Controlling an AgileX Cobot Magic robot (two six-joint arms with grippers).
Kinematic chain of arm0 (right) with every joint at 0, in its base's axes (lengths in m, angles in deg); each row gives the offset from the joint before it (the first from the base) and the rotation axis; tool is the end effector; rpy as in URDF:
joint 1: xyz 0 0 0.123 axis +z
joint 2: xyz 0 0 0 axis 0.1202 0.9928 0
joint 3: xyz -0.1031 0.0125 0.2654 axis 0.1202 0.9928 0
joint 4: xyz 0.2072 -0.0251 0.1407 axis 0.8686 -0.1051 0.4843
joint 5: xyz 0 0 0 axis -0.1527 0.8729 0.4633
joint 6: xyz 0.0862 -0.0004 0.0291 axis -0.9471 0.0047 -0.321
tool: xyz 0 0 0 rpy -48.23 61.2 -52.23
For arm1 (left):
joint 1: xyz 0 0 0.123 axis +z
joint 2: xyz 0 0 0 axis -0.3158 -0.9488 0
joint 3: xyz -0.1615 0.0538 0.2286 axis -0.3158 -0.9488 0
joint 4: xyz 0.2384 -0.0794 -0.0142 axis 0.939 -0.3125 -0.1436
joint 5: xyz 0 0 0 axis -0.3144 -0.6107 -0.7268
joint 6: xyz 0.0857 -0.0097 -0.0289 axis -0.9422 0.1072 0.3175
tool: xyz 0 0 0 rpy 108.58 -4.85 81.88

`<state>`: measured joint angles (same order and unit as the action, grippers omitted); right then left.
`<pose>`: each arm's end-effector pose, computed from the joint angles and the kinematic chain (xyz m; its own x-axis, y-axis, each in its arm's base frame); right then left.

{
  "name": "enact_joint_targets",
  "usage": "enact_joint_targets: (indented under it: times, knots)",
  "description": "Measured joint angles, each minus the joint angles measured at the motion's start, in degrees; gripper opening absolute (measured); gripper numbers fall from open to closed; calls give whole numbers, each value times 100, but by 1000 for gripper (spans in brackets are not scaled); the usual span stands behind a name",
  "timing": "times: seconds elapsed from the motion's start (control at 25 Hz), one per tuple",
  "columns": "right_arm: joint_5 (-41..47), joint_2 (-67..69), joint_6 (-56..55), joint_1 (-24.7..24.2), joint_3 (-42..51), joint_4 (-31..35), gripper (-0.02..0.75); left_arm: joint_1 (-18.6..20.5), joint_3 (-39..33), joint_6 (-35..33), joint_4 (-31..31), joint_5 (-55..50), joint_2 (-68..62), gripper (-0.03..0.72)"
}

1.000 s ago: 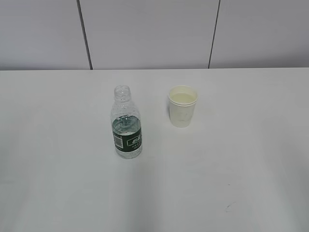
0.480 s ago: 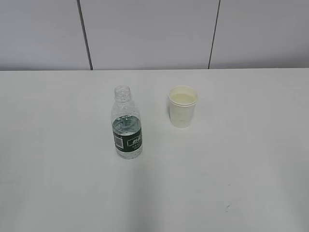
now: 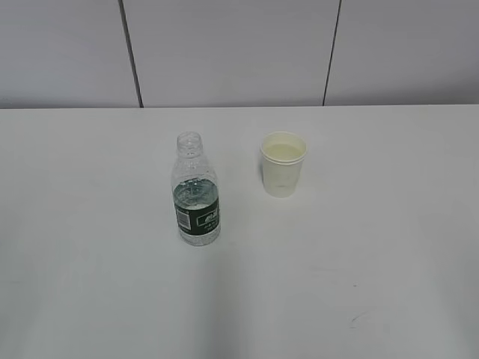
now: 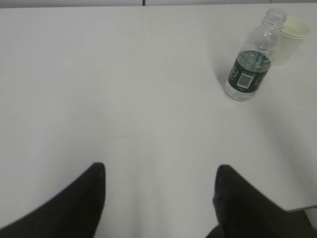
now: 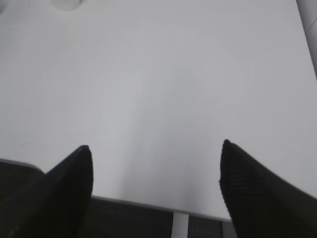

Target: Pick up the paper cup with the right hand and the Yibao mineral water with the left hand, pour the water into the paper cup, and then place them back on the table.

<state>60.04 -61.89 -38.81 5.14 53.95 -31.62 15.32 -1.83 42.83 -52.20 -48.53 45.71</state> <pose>-0.0213 0.0012 0.2723 -0.5654 -0.2019 -0.7997 -0.1006 0.9792 -0.1761 -0.0121 -0.0064 0.2817 -0.4730 0.0269 -0.8807 0.1225 0.9918 -0.0355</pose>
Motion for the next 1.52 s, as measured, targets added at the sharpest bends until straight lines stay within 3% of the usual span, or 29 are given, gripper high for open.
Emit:
enact_joint_targets:
  times: [0.2, 1.52]
  knots:
    - [-504, 0, -22, 0, 202, 0, 591, 0, -12, 0, 0, 41, 0, 436]
    - [-541, 0, -106, 10, 218, 0, 587, 0, -12, -17, -25, 50, 0, 436]
